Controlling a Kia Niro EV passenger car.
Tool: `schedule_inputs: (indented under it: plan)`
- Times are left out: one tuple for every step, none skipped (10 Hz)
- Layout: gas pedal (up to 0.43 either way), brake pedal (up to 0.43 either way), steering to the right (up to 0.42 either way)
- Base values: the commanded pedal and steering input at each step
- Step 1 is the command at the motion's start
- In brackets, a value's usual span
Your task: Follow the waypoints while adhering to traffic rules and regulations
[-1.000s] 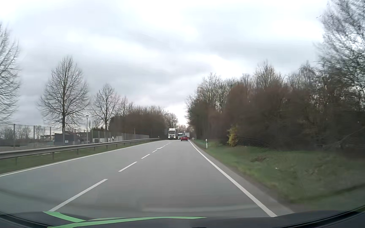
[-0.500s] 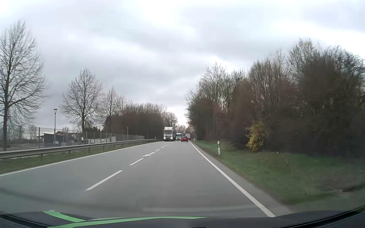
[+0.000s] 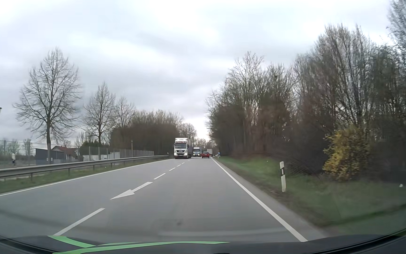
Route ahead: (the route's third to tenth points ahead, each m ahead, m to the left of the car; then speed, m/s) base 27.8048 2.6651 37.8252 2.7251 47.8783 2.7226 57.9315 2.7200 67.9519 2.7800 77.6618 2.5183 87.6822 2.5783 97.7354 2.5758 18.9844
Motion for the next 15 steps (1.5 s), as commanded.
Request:
schedule_inputs:
  plan:
    - [0.189, 0.000, 0.000]
    - [0.189, 0.000, 0.001]
    - [0.189, 0.000, 0.000]
    - [0.189, 0.000, 0.001]
    - [0.189, 0.000, 0.001]
    - [0.189, 0.000, 0.000]
    - [0.189, 0.000, 0.000]
    - [0.189, 0.000, 0.001]
    - [0.197, 0.000, 0.001]
    - [0.197, 0.000, 0.001]
    - [0.197, 0.000, 0.001]
    - [0.197, 0.000, 0.002]
    - [0.197, 0.000, 0.003]
    - [0.197, 0.000, 0.003]
    - [0.197, 0.000, 0.003]
